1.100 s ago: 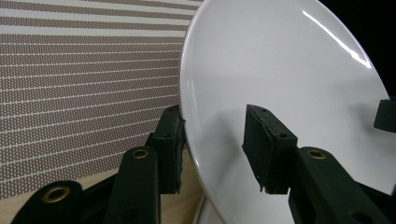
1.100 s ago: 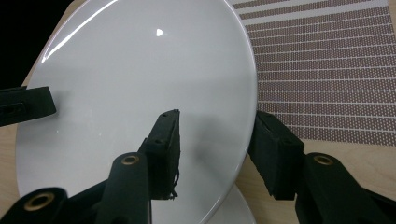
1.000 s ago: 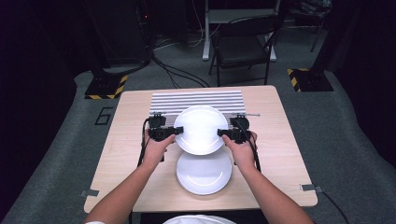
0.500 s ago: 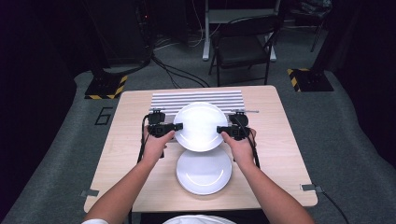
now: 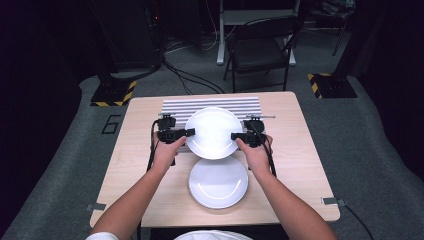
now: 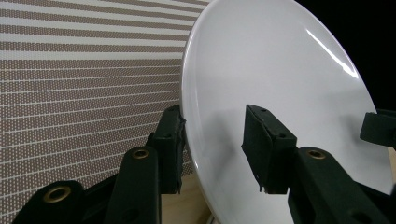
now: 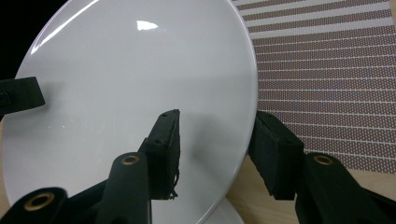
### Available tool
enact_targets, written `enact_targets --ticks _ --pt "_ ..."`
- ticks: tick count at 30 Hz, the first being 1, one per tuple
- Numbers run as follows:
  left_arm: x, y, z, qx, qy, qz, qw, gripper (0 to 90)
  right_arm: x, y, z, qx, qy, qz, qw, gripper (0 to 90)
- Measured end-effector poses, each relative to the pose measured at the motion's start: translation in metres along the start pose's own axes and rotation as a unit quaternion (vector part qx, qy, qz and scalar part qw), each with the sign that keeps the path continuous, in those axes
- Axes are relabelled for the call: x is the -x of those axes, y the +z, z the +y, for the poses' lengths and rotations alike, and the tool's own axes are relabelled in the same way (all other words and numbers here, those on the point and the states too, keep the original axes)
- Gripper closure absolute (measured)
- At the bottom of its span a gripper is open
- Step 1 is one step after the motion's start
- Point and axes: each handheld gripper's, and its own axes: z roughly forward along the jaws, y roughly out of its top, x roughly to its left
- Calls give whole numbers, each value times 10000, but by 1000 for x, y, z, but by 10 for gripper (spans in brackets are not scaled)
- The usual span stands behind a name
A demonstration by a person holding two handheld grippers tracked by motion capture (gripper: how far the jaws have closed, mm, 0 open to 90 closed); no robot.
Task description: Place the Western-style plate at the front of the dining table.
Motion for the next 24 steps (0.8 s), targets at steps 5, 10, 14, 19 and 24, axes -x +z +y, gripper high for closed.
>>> enact_targets --ticks 5,10,14,19,24 --pt "-2 2 2 4 -43 -29 10000 587 0 1 3 7 3 -2 10000 533" --pt "-4 5 2 -18 -54 -29 10000 587 1 4 6 -2 -1 -26 10000 533" --pt "-7 7 4 -2 -108 -64 9999 589 1 5 8 19 -4 8 10000 534" --pt "-8 7 10 -21 -105 -52 9999 592 1 8 11 -2 9 13 10000 534" --pt "-7 8 15 -32 -29 -6 10000 592 0 8 17 24 25 27 10000 534"
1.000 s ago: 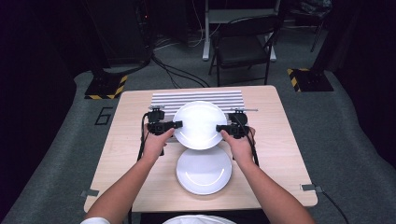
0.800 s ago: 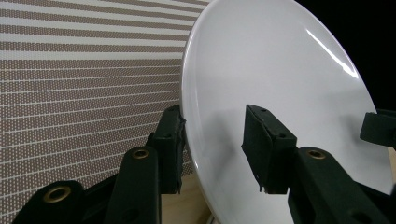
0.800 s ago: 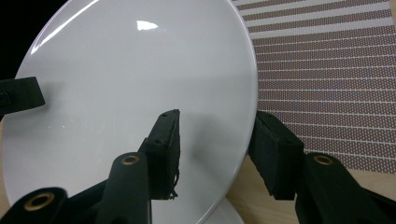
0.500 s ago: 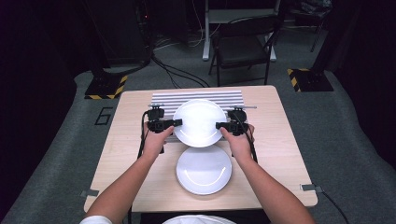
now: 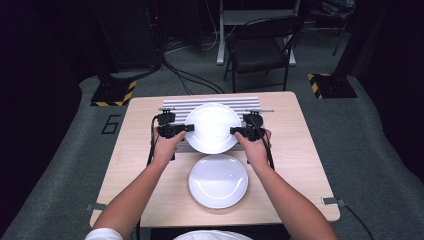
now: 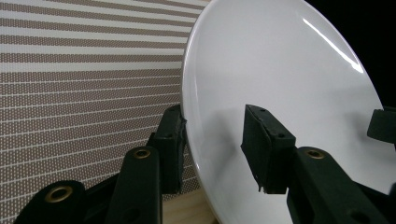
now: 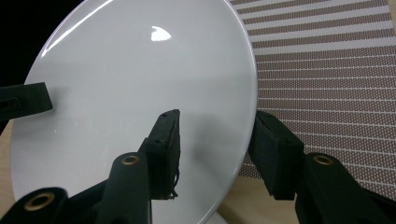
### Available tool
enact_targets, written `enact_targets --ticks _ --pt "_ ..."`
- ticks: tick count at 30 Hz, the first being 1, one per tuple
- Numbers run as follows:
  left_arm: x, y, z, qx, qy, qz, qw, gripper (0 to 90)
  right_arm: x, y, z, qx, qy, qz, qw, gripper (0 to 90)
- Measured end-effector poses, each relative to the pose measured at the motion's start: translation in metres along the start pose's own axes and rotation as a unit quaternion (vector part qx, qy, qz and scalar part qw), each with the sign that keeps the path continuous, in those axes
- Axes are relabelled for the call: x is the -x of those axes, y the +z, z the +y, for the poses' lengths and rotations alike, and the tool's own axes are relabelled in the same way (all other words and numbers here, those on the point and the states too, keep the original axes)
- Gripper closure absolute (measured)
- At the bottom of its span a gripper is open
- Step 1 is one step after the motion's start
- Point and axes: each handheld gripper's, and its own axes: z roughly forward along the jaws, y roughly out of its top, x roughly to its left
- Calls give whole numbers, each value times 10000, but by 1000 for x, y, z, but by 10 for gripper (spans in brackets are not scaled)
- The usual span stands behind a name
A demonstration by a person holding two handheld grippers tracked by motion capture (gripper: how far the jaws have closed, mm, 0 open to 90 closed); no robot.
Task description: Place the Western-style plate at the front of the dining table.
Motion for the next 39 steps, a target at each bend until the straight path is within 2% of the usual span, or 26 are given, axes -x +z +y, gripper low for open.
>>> enact_targets --ticks 8,11,14,18,28,33,35,36,38,39 --pt "-3 4 6 49 -37 43 10000 592 -3 3 11 64 -42 -51 10000 534" --pt "-4 4 11 35 18 61 10000 592 -3 7 14 50 -32 -39 10000 534" --pt "-4 5 14 128 27 51 9999 592 -2 11 17 42 -29 -53 10000 534" --pt "-7 9 16 85 -7 74 9999 593 0 17 19 -7 19 -57 10000 535" --pt "-13 21 18 34 107 121 9999 599 4 32 22 -37 -21 -150 9999 536" --pt "-15 30 17 -21 147 209 9997 600 7 39 23 -122 51 -166 9998 537" --pt "-16 33 17 -48 137 194 9997 601 9 42 24 -116 33 -149 9998 541" --pt "-17 35 17 -65 168 180 9997 602 10 43 24 -126 98 -137 9998 541" --pt "-18 38 16 -68 101 169 9998 603 12 44 25 -148 120 -134 9997 541" --pt "-19 39 16 -91 145 162 9997 603 13 45 25 -137 119 -166 9997 541"
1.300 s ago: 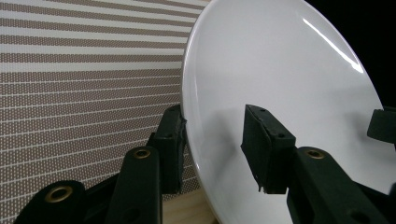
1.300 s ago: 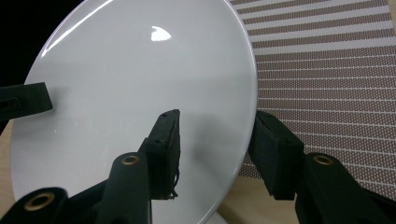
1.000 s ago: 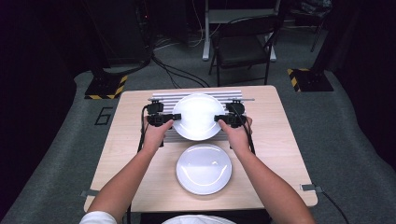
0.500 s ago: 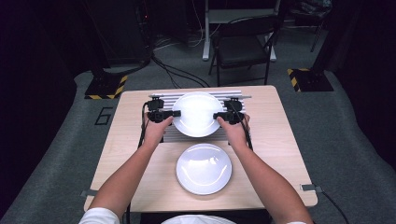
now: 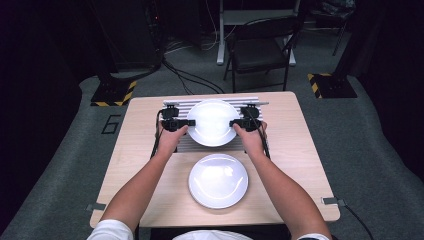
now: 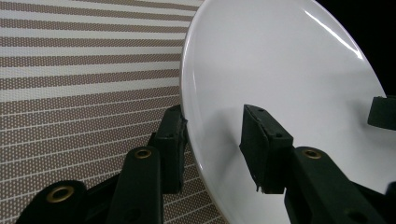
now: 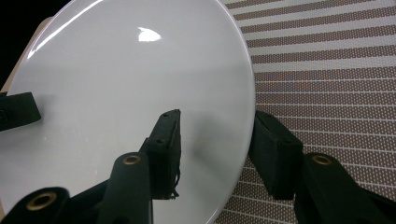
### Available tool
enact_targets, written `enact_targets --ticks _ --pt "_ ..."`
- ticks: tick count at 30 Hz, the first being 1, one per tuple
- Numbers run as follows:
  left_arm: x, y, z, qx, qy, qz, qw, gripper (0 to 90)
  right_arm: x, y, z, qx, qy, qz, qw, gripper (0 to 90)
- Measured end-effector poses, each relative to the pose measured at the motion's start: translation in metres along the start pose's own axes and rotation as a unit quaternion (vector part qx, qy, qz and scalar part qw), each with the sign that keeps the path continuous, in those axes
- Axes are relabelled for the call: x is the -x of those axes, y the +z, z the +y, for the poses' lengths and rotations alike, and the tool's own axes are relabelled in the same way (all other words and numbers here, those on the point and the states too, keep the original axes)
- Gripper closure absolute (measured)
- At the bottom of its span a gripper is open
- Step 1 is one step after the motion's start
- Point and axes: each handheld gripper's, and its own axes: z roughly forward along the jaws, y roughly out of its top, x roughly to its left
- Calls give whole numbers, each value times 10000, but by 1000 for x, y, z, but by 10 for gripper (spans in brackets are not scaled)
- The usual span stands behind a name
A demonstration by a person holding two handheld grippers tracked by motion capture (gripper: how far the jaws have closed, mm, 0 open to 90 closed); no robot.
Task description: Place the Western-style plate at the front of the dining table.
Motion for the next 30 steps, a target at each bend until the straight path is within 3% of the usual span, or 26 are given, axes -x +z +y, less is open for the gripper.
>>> enact_targets --ticks 17,30 --pt "-9 12 0 -40 1 139 9999 611 0 18 2 -120 -144 -115 9998 541" --pt "-14 22 -3 -46 45 189 9998 614 3 30 0 -105 -89 -158 9998 551"
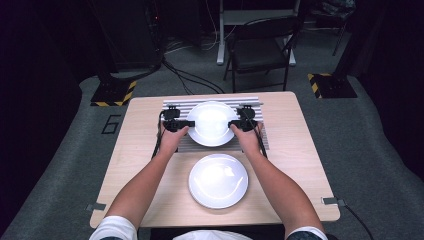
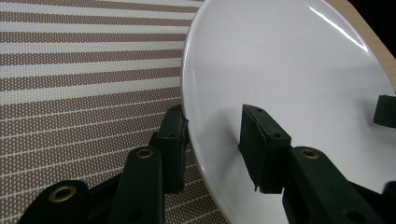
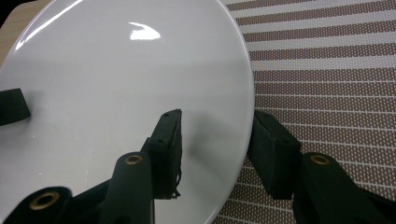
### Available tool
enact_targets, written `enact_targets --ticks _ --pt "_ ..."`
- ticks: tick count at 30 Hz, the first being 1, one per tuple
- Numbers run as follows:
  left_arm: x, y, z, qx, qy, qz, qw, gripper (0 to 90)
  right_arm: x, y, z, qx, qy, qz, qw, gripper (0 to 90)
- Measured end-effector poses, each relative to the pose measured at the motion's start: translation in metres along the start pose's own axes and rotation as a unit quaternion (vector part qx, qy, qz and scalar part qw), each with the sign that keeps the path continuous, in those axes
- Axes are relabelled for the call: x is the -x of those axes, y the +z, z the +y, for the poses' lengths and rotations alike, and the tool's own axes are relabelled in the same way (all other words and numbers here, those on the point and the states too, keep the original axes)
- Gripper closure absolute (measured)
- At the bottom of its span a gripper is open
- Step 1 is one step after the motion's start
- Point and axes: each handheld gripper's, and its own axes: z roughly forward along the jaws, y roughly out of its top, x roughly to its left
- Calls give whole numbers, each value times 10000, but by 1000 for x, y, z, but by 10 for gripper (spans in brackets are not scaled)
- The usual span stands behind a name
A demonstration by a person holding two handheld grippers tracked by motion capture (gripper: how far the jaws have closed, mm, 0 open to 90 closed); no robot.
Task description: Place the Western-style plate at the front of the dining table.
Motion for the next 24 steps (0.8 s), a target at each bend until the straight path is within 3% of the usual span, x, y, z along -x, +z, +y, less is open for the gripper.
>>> enact_targets --ticks 24 --pt "-11 15 -7 28 36 79 10000 615 2 19 -4 -97 -47 -38 9999 557"
